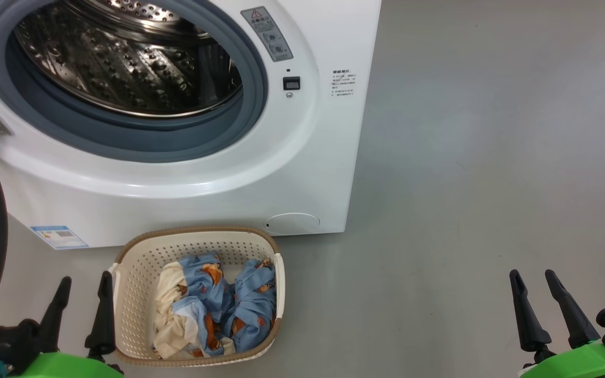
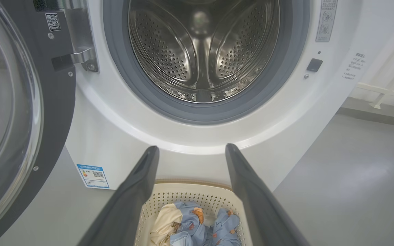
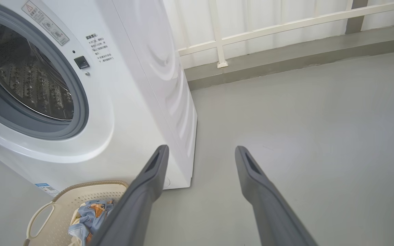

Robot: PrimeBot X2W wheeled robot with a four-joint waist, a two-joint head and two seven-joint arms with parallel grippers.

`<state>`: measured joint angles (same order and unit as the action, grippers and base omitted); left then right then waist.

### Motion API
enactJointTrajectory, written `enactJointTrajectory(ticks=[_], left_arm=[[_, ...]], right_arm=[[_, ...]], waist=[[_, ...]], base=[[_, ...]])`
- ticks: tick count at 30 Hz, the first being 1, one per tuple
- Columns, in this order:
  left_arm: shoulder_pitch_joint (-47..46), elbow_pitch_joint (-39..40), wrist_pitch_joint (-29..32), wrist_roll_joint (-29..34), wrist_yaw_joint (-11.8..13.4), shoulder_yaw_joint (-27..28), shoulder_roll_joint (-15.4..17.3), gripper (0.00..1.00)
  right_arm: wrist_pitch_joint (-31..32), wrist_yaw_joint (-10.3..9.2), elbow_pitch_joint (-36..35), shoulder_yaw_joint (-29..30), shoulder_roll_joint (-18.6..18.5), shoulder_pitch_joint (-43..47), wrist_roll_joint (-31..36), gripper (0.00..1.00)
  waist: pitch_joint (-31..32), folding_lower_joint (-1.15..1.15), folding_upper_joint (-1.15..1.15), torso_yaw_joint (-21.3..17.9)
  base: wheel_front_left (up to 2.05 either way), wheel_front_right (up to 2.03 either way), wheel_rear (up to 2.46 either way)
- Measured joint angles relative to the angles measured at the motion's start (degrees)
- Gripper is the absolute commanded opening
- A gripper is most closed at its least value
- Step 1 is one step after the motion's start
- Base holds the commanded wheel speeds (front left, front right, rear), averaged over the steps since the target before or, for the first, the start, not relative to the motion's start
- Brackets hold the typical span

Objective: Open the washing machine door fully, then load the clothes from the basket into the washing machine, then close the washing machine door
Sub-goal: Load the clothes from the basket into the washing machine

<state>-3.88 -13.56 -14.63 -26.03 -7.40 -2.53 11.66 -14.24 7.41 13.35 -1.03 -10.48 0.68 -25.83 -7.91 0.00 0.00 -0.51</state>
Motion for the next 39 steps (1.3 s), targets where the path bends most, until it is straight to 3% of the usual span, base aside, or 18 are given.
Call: enactJointTrajectory(ticks=[19,39], left_arm=[[-3.4,-7.1,0.0,0.1,0.0,-0.8,-3.8,1.00],[-17.5,-22.6,0.0,-2.2,0.0,-6.8,-2.9,1.00]], right_arm=[[0.0,0.00,-0.9,-1.8,1.1,-3.7,0.1,1.00],[0.0,0.00,-1.8,-4.4,1.9,-11.9,0.8,1.00]], waist=[[-5.1,0.00,0.00,-0.1],[-17.1,0.00,0.00,-1.4]], base=[[0.00,0.00,0.00],[0.00,0.00,0.00]])
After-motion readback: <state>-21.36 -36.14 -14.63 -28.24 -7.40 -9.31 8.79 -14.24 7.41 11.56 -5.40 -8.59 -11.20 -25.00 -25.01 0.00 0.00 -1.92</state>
